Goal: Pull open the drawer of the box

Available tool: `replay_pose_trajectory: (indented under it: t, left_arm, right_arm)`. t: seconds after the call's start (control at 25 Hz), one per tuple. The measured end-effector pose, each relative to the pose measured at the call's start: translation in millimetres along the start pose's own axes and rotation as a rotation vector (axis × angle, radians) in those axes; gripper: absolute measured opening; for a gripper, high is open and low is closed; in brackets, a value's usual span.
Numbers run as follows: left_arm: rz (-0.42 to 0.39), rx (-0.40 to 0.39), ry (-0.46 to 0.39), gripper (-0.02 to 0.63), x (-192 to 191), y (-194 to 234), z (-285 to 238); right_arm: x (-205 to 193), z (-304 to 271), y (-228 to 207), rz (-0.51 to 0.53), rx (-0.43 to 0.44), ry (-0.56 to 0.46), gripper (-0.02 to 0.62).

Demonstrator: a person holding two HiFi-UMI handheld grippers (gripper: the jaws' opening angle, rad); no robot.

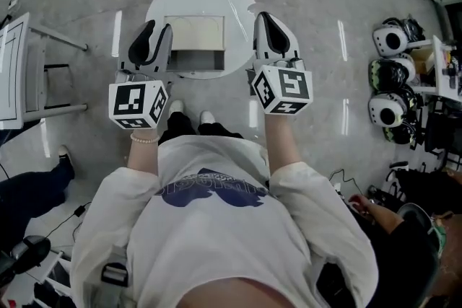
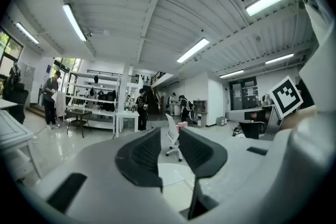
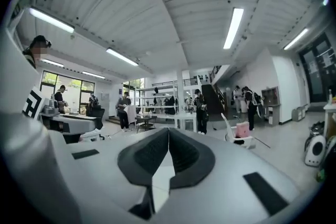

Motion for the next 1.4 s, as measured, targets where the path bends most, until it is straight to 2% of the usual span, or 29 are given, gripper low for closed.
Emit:
replay_pose_trajectory:
  t: [0.08,0.16,0.48,0.68,1.4]
  left_arm:
    - [-0.018,0.023,-0.035,0.038,8.2,-9.4,7.4]
    - [-0.034,0.045,-0.056,0.008,14.1,-15.2,14.4]
    - [-0.078,0.100,-0.083,0.007,26.3,-3.2,32.2]
    - [-0.081,0.103,-0.081,0.006,30.5,4.9,33.5]
    - [-0.060,0.110,-0.090,0.008,32.5,24.7,43.3]
  right_arm:
    - [9.1,5.1,2.3,0.043,0.022,-0.034,-0.002]
    - [15.2,9.2,4.5,0.071,0.035,-0.062,-0.003]
    - [28.1,12.2,19.5,0.096,0.035,-0.136,-0.003]
    - [31.2,10.1,29.8,0.150,-0.021,-0.130,-0.003]
    - [38.9,5.7,45.9,0.195,-0.014,-0.142,-0.003]
Point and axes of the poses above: the fingertips, and each gripper's own axes: z backward along the fingers, y to its left, x out of its top, the point moved 9 cm from there along z, backward along the fingers, and after that the axes turned 15 degrees about y, right-handed, at the moved point
